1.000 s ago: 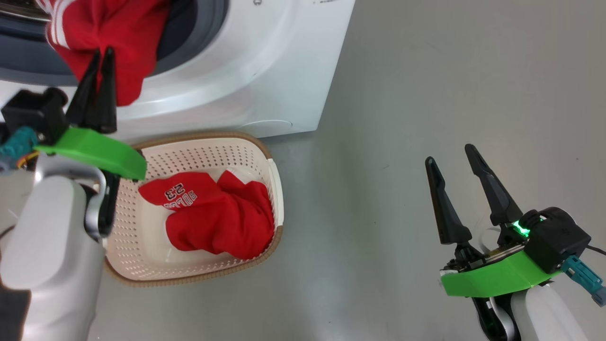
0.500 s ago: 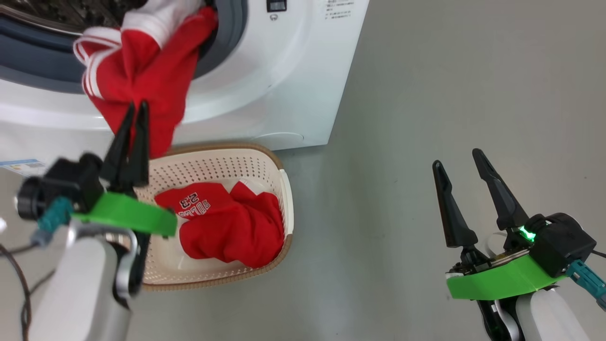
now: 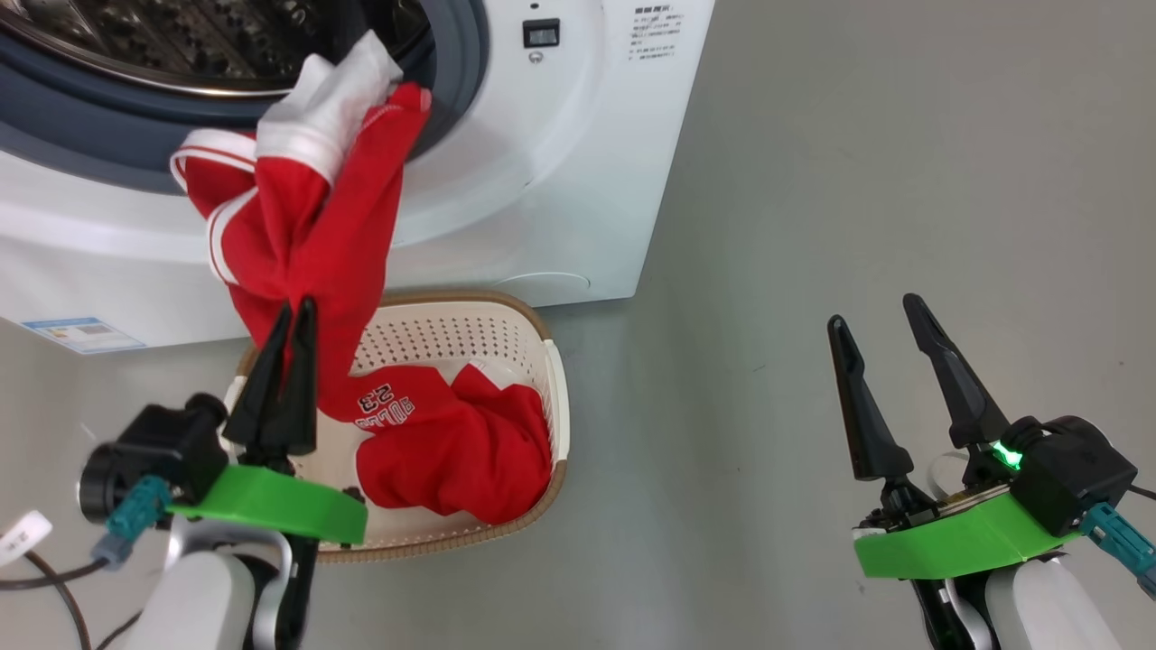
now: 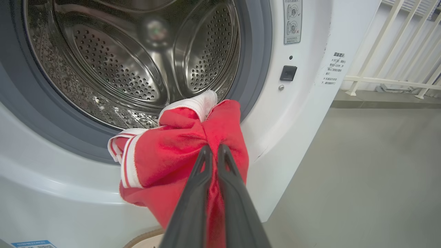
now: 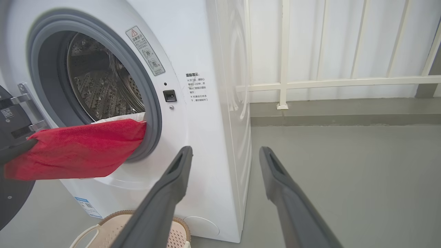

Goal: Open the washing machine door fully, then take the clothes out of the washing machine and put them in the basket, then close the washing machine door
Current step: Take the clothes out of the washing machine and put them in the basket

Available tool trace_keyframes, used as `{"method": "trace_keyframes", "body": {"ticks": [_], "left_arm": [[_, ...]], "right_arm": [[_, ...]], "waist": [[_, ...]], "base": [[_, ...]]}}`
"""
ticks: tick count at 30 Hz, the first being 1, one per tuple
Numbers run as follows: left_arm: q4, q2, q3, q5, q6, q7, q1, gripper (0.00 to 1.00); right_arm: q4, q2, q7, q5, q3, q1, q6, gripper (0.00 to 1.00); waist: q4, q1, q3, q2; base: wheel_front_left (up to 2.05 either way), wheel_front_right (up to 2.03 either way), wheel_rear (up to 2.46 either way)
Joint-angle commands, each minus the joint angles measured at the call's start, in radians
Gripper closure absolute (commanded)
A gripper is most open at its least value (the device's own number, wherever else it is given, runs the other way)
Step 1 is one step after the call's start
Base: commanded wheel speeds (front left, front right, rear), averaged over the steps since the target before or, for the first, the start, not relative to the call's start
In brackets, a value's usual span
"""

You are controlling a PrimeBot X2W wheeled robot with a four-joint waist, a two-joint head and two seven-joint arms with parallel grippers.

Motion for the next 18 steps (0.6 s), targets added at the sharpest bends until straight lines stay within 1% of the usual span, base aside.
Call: {"method": "trace_keyframes", "body": {"ticks": [1, 13, 18], "left_arm": [[-0.03, 0.017, 0.029, -0.005, 0.013, -0.001, 0.014, 1.0], [-0.032, -0.005, 0.009, -0.022, 0.027, 0.005, 0.086, 1.0], [0.039, -0.02, -0.002, -0.04, 0.016, 0.005, 0.085, 1.0]], "right_arm": [[-0.023, -0.004, -0.006, 0.0, 0.019, 0.006, 0.006, 0.0], [-0.028, -0.004, -0.006, 0.003, 0.017, 0.02, 0.006, 0.0], [-0.034, -0.004, -0.006, -0.001, 0.019, 0.023, 0.006, 0.0]], "waist": [[0.001, 0.0, -0.004, 0.0], [-0.003, 0.0, -0.019, 0.0], [-0.004, 0.0, -0.001, 0.0]], "base": [[0.0, 0.0, 0.0], [0.0, 0.0, 0.0], [0.0, 0.0, 0.0]]}}
